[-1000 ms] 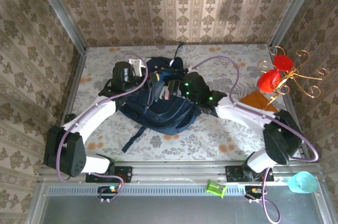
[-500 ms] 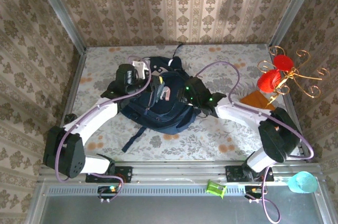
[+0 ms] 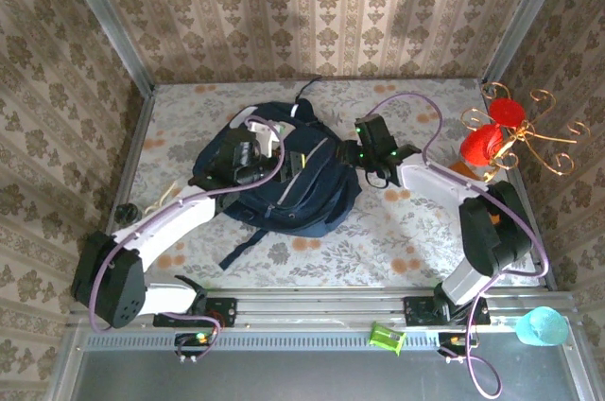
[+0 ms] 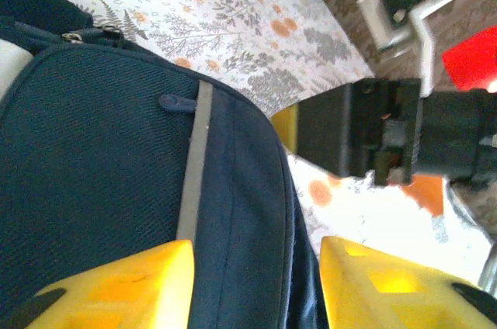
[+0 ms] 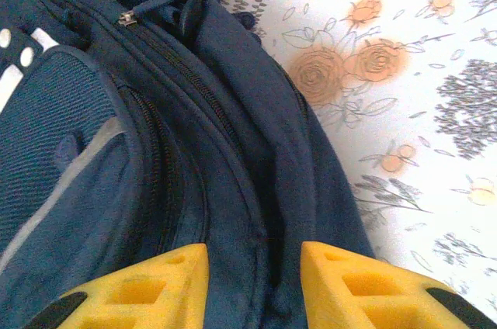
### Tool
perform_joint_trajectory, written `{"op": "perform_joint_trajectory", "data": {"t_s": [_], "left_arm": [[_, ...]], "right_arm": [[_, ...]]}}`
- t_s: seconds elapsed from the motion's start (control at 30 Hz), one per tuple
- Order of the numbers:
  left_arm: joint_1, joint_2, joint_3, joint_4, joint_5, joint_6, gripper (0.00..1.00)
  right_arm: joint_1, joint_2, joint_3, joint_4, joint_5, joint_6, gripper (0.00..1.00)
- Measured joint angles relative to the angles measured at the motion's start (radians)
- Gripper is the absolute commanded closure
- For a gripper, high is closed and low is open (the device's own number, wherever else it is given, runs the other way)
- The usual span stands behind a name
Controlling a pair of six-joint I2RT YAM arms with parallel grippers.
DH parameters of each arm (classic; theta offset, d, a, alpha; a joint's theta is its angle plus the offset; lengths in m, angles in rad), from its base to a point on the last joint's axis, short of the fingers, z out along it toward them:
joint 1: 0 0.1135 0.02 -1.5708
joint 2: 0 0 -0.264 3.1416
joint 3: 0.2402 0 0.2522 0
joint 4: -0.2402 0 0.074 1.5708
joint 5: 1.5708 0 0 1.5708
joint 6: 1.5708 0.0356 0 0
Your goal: Pack the student bag
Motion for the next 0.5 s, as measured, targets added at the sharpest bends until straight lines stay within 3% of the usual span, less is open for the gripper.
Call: {"op": "perform_joint_trajectory", "data": {"t_s": [0.07, 0.23, 0.33, 0.5], "left_arm": [[0.013, -0.069, -0.035, -0.021, -0.023, 0.026, 0.28], [0.144, -0.265, -0.189, -0.064, -0.064, 0.003, 0.31], [0.239, -0.237, -0.232, -0.093, -0.056, -0.043, 0.32], [0.260, -0.121, -0.238, -0.123, 0.006, -0.081, 0.34]], "right_arm": [[0.005, -0.064, -0.033, -0.012, -0.004, -0.014, 0.59], [0.097, -0.196, -0.114, -0.008, -0.046, -0.025, 0.58], [0.192, -0.188, -0.133, 0.024, -0.108, -0.024, 0.58], [0.285, -0.092, -0.134, 0.121, -0.195, 0.011, 0.65]]}}
